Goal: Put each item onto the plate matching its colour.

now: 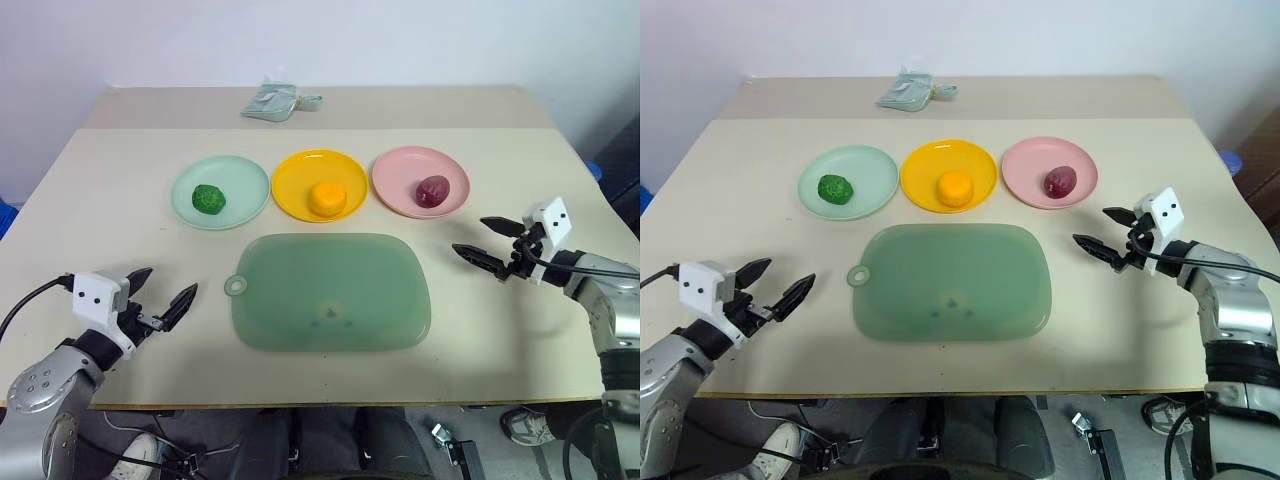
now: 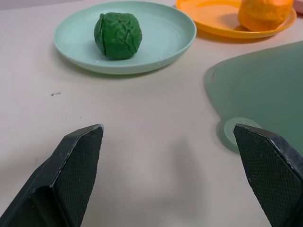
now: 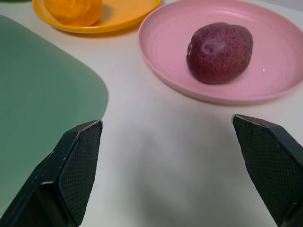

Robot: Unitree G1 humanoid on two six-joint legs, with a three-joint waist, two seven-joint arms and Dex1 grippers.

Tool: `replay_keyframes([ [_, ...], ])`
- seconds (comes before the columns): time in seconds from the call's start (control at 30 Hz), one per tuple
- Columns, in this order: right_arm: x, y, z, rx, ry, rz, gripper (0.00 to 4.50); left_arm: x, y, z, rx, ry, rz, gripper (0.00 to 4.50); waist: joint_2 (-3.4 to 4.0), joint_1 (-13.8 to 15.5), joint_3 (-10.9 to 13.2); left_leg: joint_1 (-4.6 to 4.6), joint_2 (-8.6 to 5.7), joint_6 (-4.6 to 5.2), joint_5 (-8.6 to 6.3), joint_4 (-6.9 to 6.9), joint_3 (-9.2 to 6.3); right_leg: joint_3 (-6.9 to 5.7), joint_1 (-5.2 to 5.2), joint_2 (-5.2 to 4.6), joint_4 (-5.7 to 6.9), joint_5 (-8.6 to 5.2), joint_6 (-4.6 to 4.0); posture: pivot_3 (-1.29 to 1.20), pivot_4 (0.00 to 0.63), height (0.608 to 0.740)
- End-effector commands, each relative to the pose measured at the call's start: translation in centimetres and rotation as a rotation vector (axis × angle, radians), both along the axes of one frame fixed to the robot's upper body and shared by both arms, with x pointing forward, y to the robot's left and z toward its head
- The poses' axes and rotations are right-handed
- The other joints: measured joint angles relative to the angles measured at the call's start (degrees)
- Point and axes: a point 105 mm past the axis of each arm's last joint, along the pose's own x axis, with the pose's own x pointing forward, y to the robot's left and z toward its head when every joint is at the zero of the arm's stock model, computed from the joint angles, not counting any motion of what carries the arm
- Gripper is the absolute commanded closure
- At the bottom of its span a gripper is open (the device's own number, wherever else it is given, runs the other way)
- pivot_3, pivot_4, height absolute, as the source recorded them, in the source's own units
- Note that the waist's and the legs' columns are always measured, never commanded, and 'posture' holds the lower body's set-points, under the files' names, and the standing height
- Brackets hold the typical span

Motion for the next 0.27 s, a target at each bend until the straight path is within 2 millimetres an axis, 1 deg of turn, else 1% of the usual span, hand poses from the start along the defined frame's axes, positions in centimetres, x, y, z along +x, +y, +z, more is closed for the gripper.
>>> replay_keyframes([
  [0.03,0.58,0.16,0.97,-0.005,-0.050,0.015,0.04,-0.12,0.24,1.47,0.033,-0.066,0.014,0.00,0.00,0.1,0.0,-0.01,0.00,0.00,0.00,0.02,0.00,0.00,0.01,-0.01,0.00,0.00,0.00,0.00,0.150,0.740],
  [0.17,0.76,0.01,0.31,0.002,-0.050,0.016,0.04,-0.11,0.67,1.42,0.039,-0.068,0.020,0.00,0.00,0.0,0.0,-0.01,-0.01,0.01,0.00,0.03,0.00,0.00,0.03,-0.01,-0.01,0.00,0.00,0.00,0.150,0.740],
  [0.27,0.52,0.12,0.04,0.010,-0.054,0.021,0.04,-0.24,0.73,1.61,0.042,-0.072,0.017,0.00,0.00,-0.1,0.0,-0.01,-0.01,0.00,0.00,0.03,0.01,-0.01,0.02,-0.01,-0.01,0.00,0.00,0.00,0.150,0.740],
])
